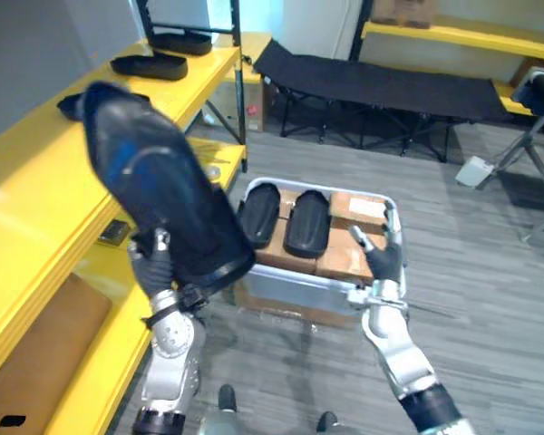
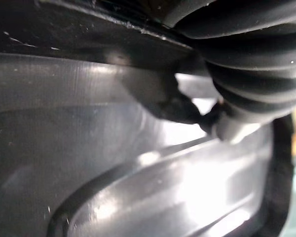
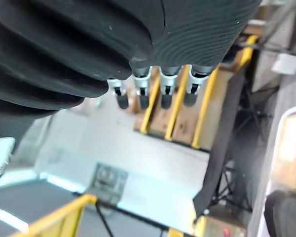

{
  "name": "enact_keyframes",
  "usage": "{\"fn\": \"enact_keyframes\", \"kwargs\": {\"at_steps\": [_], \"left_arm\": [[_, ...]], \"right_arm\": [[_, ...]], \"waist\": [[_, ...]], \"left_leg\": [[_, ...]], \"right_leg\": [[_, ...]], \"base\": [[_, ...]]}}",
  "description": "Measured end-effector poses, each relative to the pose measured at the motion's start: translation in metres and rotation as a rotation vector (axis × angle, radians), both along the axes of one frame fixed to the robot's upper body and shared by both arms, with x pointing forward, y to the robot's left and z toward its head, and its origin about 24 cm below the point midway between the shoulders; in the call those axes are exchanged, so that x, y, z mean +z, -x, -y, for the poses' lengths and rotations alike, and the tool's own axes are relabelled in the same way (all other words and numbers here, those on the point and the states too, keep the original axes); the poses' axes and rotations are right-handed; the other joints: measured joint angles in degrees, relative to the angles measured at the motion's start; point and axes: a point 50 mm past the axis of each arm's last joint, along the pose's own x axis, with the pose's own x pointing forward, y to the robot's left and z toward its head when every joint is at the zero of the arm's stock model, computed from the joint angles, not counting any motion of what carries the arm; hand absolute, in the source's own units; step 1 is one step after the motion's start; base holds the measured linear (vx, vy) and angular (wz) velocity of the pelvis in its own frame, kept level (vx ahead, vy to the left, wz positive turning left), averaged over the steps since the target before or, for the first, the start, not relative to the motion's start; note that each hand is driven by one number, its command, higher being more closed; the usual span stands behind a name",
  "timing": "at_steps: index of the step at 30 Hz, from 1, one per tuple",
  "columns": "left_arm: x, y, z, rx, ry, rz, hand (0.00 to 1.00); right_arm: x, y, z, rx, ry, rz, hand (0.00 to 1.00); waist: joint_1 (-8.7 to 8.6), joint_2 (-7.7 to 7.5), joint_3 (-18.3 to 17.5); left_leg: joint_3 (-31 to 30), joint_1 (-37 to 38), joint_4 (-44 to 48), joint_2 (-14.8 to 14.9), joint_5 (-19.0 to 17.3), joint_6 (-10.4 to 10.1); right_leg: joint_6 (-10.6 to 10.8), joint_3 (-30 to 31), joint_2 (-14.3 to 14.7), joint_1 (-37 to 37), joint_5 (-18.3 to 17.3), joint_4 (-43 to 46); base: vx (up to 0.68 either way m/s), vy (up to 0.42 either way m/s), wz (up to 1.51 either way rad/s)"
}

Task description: Walk over and take plastic housings, then place them on the shelf

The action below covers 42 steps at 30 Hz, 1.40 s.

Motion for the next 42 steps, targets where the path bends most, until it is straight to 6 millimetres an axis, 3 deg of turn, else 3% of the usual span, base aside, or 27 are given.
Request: {"fn": "enact_keyframes", "kwargs": {"at_steps": [6,11,18,21,23,27,31,36,40,42], "left_arm": [[-0.010,0.024,-0.022,0.159,-0.039,-0.044,1.00],[-0.012,0.039,-0.030,0.089,0.003,0.013,1.00],[0.011,0.047,-0.027,0.022,0.018,0.127,1.00],[0.021,0.052,-0.029,0.020,0.000,0.167,1.00],[0.021,0.058,-0.035,0.042,-0.017,0.158,1.00],[0.018,0.076,-0.051,0.108,-0.062,0.114,1.00],[0.015,0.093,-0.067,0.167,-0.097,0.073,1.00],[0.020,0.093,-0.069,0.083,-0.124,0.117,1.00],[0.024,0.090,-0.067,0.040,-0.149,0.142,1.00],[0.028,0.086,-0.065,0.003,-0.167,0.161,1.00]], "right_arm": [[-0.021,0.027,0.019,0.024,-0.196,-0.024,0.00],[-0.035,0.046,0.045,-0.015,-0.289,-0.056,0.00],[-0.038,0.046,0.034,0.137,-0.347,-0.061,0.00],[-0.039,0.039,0.018,0.219,-0.355,-0.073,0.00],[-0.041,0.029,0.000,0.296,-0.350,-0.091,0.00],[-0.027,0.009,-0.033,0.412,-0.345,-0.054,0.00],[-0.015,-0.008,-0.050,0.465,-0.286,-0.023,0.00],[-0.015,-0.013,-0.039,0.394,-0.265,-0.045,0.00],[-0.014,-0.014,-0.035,0.390,-0.209,-0.045,0.00],[-0.013,-0.014,-0.033,0.404,-0.196,-0.041,0.00]], "waist": [[-1.43,-0.05,-1.2],[-2.28,-0.21,-1.9],[-2.03,0.90,-2.9],[-0.52,1.21,-3.6],[1.47,1.18,-3.8],[5.41,0.77,-4.5],[8.29,0.62,-4.7],[8.16,1.18,-4.5],[9.48,1.92,-4.0],[8.53,2.17,-3.5]], "left_leg": [[1.7,0.0,-0.3,0.1,-0.4,0.0],[1.7,0.1,-0.3,-0.1,-0.5,0.0],[-0.2,-0.4,-0.3,-0.8,-0.6,0.0],[-4.1,-2.3,-0.3,-1.4,-0.2,-0.2],[-7.5,-3.0,-0.3,-2.2,0.3,0.1],[-11.3,-4.4,-0.3,-3.4,0.7,0.4],[-13.6,-4.4,-0.1,-4.7,1.0,0.7],[-15.9,-7.4,-0.3,-6.6,2.2,3.3],[-16.5,-7.9,-0.3,-7.0,2.8,3.7],[-18.3,-8.1,-0.3,-7.6,3.1,4.2]], "right_leg": [[0.0,1.1,-0.2,-0.9,0.0,0.0],[0.0,1.1,-0.4,-1.0,0.0,-0.1],[0.0,-1.7,-0.9,0.3,-0.1,-0.8],[0.2,-5.6,-1.0,0.8,-0.3,-1.1],[1.0,-9.2,-1.1,2.4,-0.8,-1.3],[1.1,-13.3,-1.2,3.7,-1.4,-0.9],[1.6,-16.2,-2.1,4.8,-2.6,0.7],[2.8,-25.6,-2.8,7.6,-5.2,2.9],[2.2,-26.2,-3.2,7.8,-7.4,5.5],[1.5,-21.6,-3.3,6.1,-11.5,9.8]], "base": [[0.00,0.011,-0.13],[0.02,0.003,-0.01],[0.01,0.007,0.14],[0.04,-0.003,0.62],[0.05,-0.012,0.78],[0.05,-0.004,0.54],[0.06,0.023,0.44],[-0.03,0.043,0.94],[-0.05,0.033,0.46],[-0.10,-0.005,0.56]]}}
